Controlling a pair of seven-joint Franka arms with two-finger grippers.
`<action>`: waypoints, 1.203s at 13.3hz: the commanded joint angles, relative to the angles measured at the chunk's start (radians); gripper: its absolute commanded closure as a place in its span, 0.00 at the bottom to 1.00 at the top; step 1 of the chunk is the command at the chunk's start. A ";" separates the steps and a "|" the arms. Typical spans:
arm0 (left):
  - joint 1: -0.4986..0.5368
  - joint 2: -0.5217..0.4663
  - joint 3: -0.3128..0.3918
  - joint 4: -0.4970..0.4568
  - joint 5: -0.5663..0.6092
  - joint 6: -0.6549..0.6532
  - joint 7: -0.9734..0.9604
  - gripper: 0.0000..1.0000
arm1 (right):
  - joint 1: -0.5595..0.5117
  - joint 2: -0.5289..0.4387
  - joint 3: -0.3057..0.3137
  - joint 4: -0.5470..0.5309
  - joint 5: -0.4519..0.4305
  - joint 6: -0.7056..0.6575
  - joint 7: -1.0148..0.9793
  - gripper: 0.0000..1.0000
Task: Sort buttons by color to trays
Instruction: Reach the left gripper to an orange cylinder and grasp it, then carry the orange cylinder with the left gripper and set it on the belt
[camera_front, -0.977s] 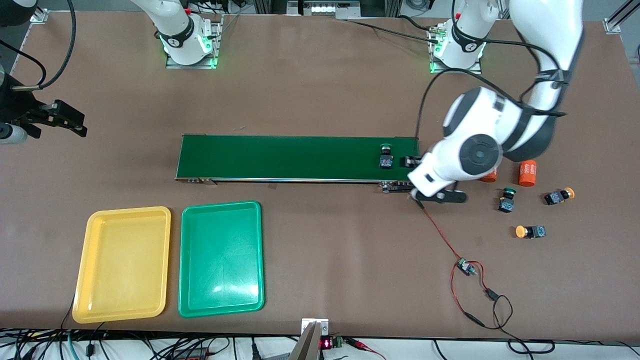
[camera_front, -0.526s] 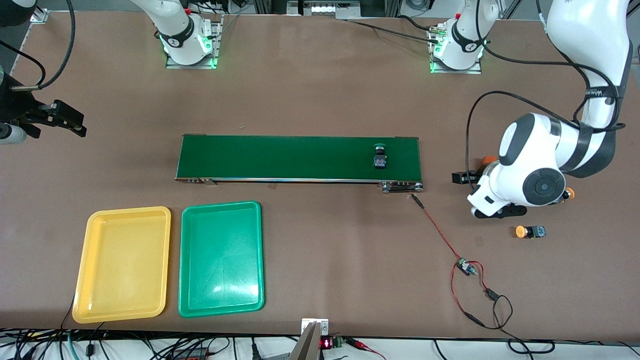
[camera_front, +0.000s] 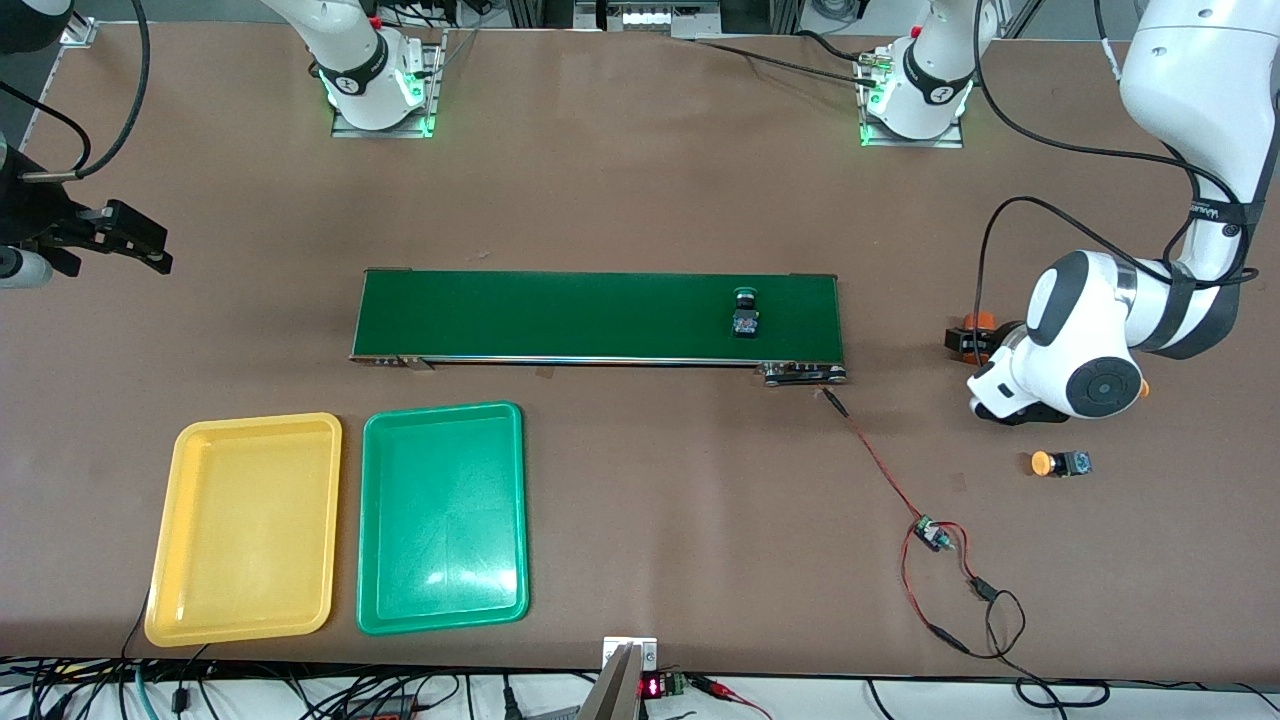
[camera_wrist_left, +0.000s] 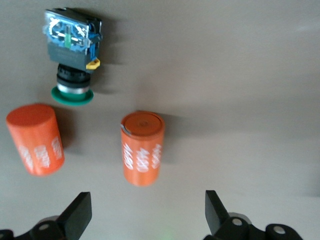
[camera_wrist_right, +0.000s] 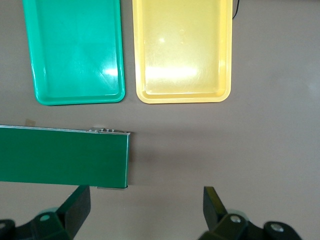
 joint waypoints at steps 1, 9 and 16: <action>0.037 -0.051 -0.015 -0.145 0.059 0.151 0.047 0.00 | -0.007 -0.001 0.003 0.004 0.009 0.002 -0.012 0.00; 0.089 -0.048 -0.019 -0.218 0.061 0.272 0.146 0.59 | -0.022 0.003 0.002 -0.001 0.009 0.004 -0.012 0.00; 0.088 -0.079 -0.091 -0.116 0.058 0.141 0.151 0.86 | -0.021 0.000 0.003 0.004 0.001 -0.007 -0.012 0.00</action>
